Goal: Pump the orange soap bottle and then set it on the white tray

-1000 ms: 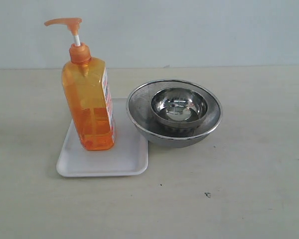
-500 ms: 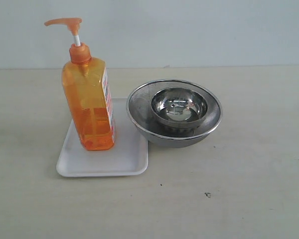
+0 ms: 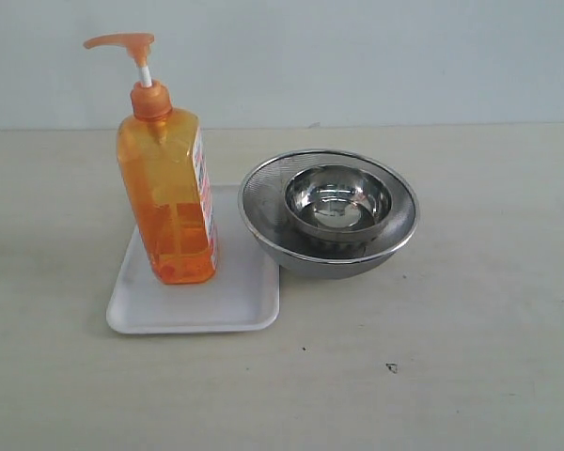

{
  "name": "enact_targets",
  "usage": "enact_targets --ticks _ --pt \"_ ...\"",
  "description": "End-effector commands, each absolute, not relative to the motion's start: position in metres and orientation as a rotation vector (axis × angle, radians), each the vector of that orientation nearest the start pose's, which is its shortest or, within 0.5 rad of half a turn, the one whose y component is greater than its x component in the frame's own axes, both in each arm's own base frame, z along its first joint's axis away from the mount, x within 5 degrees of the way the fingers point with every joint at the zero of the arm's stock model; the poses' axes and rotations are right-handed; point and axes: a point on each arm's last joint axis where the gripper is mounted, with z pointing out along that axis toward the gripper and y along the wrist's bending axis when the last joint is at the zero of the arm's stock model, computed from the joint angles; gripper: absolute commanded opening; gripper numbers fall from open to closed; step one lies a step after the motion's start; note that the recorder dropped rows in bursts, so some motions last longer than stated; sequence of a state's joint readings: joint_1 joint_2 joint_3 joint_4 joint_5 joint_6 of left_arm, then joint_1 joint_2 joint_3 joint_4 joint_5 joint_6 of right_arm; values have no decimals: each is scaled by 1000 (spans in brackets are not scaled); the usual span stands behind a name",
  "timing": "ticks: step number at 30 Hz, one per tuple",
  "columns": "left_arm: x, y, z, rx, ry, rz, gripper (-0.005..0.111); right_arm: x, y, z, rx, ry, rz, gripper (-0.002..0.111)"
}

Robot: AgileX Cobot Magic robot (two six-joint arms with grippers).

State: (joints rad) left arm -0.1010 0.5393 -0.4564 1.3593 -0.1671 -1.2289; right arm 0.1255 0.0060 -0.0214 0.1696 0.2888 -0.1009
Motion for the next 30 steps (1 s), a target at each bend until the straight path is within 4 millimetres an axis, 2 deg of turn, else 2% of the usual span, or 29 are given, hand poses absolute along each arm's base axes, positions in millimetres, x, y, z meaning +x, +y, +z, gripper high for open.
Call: enact_targets --ticks 1,6,23,30 --pt "114 -26 327 283 1503 -114 5 55 6 190 31 1744 130 0" --pt "114 -26 327 283 1503 -114 5 54 2 185 115 1789 80 0" --pt "114 -26 327 283 1503 -114 5 53 5 182 82 1834 134 0" --pt "114 -26 327 283 1503 -114 5 53 5 182 122 1833 164 0"
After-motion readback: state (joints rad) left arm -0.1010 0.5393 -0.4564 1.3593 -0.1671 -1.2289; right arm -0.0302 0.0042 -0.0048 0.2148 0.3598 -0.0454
